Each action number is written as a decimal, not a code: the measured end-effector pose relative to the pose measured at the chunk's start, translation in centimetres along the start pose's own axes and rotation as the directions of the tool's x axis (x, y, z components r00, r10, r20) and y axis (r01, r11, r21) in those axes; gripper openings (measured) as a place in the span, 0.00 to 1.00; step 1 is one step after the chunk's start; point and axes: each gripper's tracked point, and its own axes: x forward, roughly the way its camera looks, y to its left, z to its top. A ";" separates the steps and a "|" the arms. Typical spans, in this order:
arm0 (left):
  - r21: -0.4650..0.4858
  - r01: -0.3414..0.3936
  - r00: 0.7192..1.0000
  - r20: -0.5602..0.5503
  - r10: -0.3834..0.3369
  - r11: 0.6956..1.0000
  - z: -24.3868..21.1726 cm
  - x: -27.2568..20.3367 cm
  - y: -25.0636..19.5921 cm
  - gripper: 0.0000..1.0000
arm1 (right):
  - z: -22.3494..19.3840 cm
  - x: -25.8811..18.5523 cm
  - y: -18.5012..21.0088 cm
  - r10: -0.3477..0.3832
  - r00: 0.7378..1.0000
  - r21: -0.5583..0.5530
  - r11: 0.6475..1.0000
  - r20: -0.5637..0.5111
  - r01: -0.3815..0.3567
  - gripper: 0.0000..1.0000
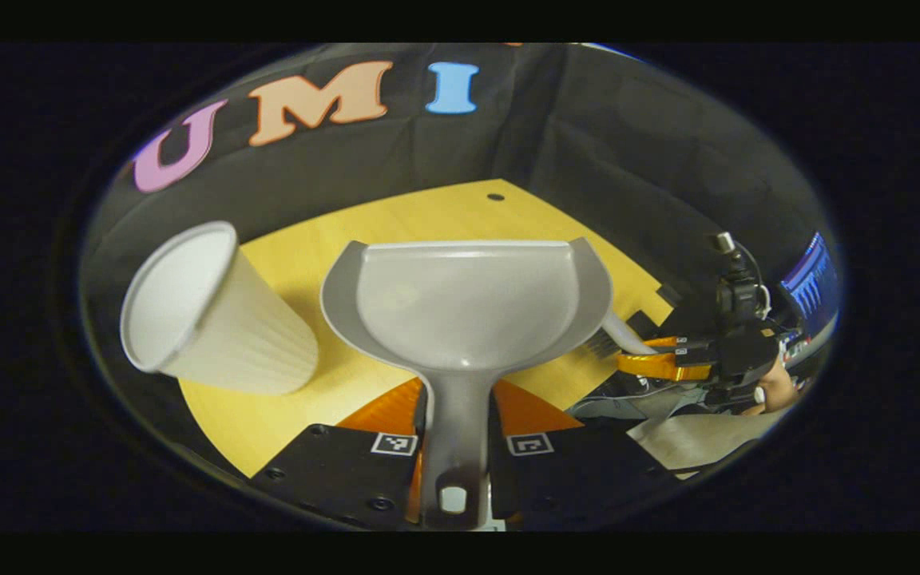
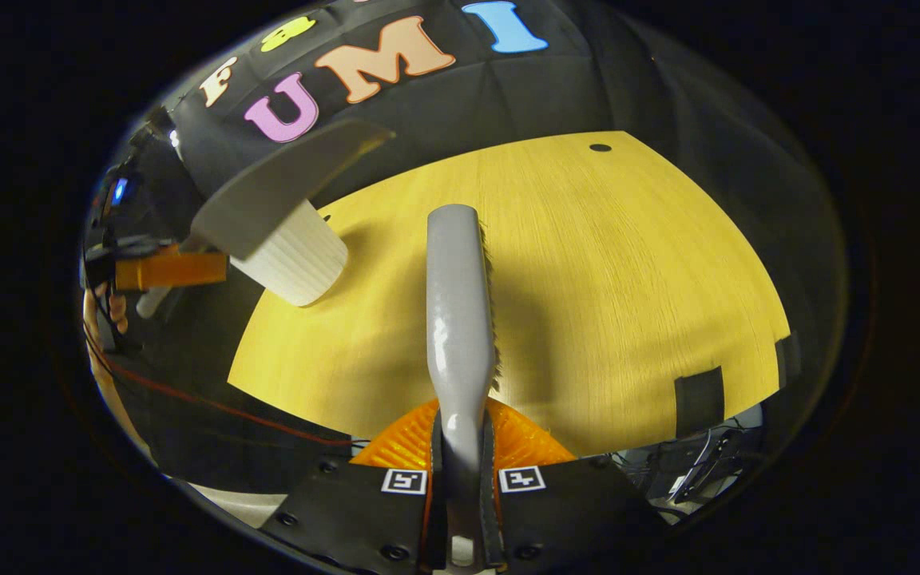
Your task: Pick up the small broom and dustpan from the desktop, sweep the trash into the dustpan with the broom, and then empty the trash into the garbage bin.
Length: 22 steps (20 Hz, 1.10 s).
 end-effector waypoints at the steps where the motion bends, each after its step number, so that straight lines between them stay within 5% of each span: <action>1: -0.050 -0.012 1.000 -0.022 0.011 0.999 -1.5 1.1 0.2 0.26 | -0.6 0.7 -0.2 -0.006 1.000 0.024 1.000 -0.019 0.006 0.18; 8: -0.249 -0.255 0.965 -0.121 0.232 0.934 -10.2 7.0 3.1 0.29 | -2.6 6.0 0.3 -0.042 0.992 0.039 0.998 -0.120 0.048 0.19; 11: -0.347 -0.263 0.965 -0.113 0.238 0.900 -10.6 7.6 2.5 0.28 | -2.0 8.1 0.5 -0.057 0.991 0.031 0.998 -0.119 0.061 0.18; 16: -0.314 -0.351 0.936 -0.128 0.327 0.882 -11.3 8.5 1.7 0.28 | -0.4 10.1 1.2 -0.045 0.993 0.052 0.997 -0.111 0.051 0.19; 22: -0.364 -0.344 0.939 -0.131 0.319 0.865 -11.7 9.1 1.1 0.36 | -0.2 9.9 1.8 -0.015 0.991 0.087 0.996 -0.136 0.027 0.36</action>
